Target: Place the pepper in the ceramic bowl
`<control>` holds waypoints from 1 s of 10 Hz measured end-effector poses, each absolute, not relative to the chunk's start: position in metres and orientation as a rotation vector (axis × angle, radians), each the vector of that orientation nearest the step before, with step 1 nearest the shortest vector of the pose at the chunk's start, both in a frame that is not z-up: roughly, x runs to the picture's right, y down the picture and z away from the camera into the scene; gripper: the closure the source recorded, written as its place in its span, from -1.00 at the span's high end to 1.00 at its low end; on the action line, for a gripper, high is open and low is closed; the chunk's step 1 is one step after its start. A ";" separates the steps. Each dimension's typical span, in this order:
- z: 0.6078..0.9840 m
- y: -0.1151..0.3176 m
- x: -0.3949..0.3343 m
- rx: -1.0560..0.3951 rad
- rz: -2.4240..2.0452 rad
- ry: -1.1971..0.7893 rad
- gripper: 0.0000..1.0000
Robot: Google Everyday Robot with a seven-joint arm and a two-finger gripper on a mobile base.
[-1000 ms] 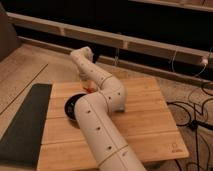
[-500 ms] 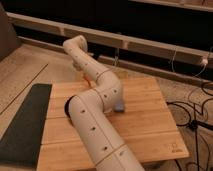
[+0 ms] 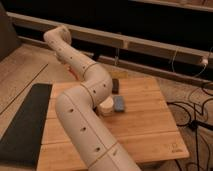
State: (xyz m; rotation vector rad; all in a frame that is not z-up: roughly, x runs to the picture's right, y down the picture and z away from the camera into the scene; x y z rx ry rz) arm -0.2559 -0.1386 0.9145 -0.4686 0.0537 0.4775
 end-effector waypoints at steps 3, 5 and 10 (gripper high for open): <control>0.883 -0.121 -0.248 -0.504 0.548 0.097 -1.00; 0.849 -0.086 -0.206 -0.519 0.628 0.195 -1.00; 0.785 0.045 -0.118 -0.646 0.744 0.444 -1.00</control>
